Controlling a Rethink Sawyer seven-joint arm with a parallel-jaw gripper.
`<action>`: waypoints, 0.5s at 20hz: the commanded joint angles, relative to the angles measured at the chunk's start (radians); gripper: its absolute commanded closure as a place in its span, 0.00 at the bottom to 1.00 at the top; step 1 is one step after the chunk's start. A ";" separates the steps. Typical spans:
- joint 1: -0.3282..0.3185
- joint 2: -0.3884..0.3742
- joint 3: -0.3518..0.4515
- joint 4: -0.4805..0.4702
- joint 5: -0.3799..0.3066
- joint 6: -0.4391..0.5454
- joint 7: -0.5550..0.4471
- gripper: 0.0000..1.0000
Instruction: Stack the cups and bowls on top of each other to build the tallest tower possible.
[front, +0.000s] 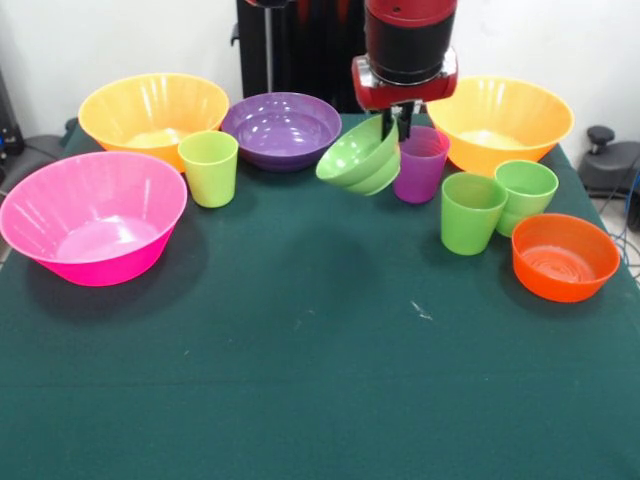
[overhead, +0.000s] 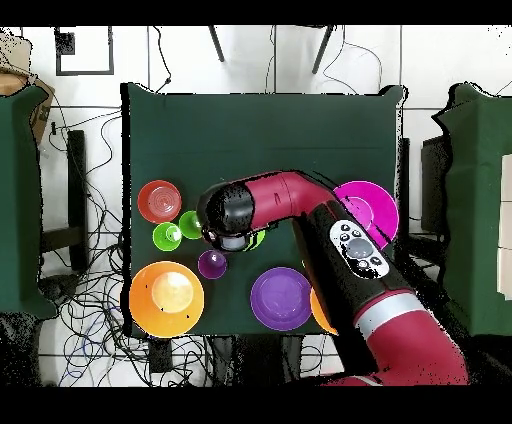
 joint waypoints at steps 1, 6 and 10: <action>-0.029 0.021 0.069 0.004 -0.125 -0.065 -0.294 1.00; -0.049 0.025 0.090 0.019 -0.139 -0.059 -0.278 1.00; -0.063 0.028 0.109 -0.004 -0.139 -0.032 -0.274 1.00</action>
